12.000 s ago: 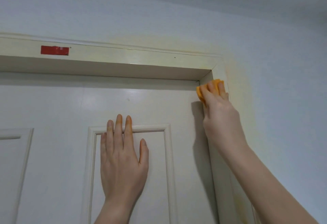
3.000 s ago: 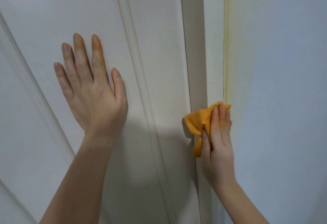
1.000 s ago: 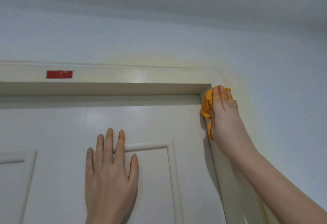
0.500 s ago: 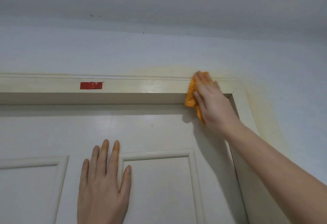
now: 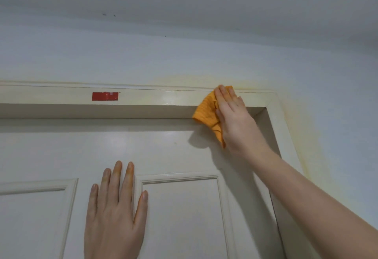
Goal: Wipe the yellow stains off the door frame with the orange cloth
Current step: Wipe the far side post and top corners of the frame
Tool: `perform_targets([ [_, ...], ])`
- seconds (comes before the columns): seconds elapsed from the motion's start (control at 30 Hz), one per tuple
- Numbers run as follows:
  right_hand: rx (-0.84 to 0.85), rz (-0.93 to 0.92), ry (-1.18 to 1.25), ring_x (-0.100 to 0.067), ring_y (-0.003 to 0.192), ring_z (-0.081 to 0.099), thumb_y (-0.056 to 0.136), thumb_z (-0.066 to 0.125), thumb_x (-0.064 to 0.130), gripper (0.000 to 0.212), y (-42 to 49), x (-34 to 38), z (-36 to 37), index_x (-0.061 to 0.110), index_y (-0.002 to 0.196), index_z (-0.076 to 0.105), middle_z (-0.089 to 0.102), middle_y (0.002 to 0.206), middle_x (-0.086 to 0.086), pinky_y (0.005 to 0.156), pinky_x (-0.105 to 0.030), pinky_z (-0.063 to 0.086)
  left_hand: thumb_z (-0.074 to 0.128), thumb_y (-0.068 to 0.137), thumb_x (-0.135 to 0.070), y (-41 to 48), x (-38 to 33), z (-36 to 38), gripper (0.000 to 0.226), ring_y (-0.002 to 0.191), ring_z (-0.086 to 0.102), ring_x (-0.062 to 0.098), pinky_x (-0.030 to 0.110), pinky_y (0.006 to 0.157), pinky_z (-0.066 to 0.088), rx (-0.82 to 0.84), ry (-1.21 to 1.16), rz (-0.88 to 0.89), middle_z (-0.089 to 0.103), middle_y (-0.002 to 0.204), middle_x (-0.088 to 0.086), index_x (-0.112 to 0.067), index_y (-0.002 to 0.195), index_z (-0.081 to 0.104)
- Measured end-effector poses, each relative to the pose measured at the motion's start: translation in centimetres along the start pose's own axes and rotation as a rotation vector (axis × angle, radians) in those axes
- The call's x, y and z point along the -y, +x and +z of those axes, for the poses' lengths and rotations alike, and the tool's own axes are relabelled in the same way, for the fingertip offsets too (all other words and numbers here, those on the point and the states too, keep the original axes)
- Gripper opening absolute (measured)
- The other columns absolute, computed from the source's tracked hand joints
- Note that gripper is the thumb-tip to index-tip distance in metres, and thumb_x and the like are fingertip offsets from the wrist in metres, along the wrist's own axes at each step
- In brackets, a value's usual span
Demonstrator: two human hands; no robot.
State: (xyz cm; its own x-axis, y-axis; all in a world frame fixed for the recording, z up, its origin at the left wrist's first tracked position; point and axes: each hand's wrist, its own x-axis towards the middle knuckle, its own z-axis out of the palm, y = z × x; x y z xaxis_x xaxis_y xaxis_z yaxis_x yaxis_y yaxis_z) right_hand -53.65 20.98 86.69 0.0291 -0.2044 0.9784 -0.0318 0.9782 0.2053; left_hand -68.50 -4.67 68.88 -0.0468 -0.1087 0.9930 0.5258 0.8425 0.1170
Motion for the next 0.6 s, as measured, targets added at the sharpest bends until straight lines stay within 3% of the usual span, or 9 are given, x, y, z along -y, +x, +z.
perform_targets([
  [0.13, -0.001, 0.215, -0.109, -0.037, 0.158, 0.016, 0.101, 0.044, 0.000, 0.064, -1.5, -4.4, -2.4, 0.000, 0.161, 0.021, 0.020, 0.169, -0.020, 0.129, -0.042, 0.007, 0.032, 0.105, -0.057, -0.2, 0.5, -0.2, 0.075, 0.167, 0.024, 0.027, 0.046, 0.135, 0.011, 0.002, -0.004, 0.014, 0.025, 0.181, 0.002, -0.026, 0.173, 0.027],
  [0.27, -0.088, 0.393, -0.097, -0.044, 0.155, 0.018, 0.110, 0.035, 0.017, 0.055, -0.3, -2.0, -1.9, -0.007, 0.158, 0.023, 0.023, 0.166, -0.027, 0.127, -0.052, 0.015, 0.031, 0.105, -0.057, -0.5, 0.5, -0.2, 0.076, 0.168, 0.021, 0.026, 0.048, 0.136, 0.012, 0.019, 0.011, 0.012, 0.022, 0.182, 0.001, -0.026, 0.174, 0.024],
  [0.33, -0.097, 0.318, -0.052, -0.042, 0.156, 0.017, 0.112, 0.035, 0.027, 0.057, 0.5, 0.4, -1.0, -0.005, 0.158, 0.025, 0.025, 0.166, -0.025, 0.128, -0.048, 0.014, 0.031, 0.105, -0.057, -0.4, 0.4, -0.2, 0.076, 0.168, 0.020, 0.025, 0.049, 0.136, 0.012, 0.026, 0.010, 0.013, 0.021, 0.182, 0.001, -0.026, 0.174, 0.025],
  [0.43, -0.045, 0.133, -0.039, -0.036, 0.157, 0.017, 0.112, 0.039, 0.025, 0.055, 0.3, 0.6, -0.6, 0.000, 0.159, 0.028, 0.025, 0.167, -0.019, 0.128, -0.042, 0.011, 0.033, 0.105, -0.057, -0.4, 0.7, -0.4, 0.076, 0.169, 0.020, 0.024, 0.049, 0.136, 0.013, 0.040, 0.006, 0.009, 0.020, 0.182, -0.001, -0.026, 0.174, 0.025],
  [0.6, -0.119, 0.183, 0.058, -0.019, 0.158, 0.017, 0.109, 0.046, 0.023, 0.052, -1.4, -2.0, -1.4, 0.015, 0.160, 0.035, 0.028, 0.168, -0.003, 0.129, -0.041, 0.012, 0.038, 0.104, -0.061, -1.2, 2.7, -1.1, 0.078, 0.169, 0.018, 0.020, 0.040, 0.137, 0.006, 0.076, -0.008, 0.099, 0.019, 0.183, -0.004, -0.028, 0.174, 0.025],
])
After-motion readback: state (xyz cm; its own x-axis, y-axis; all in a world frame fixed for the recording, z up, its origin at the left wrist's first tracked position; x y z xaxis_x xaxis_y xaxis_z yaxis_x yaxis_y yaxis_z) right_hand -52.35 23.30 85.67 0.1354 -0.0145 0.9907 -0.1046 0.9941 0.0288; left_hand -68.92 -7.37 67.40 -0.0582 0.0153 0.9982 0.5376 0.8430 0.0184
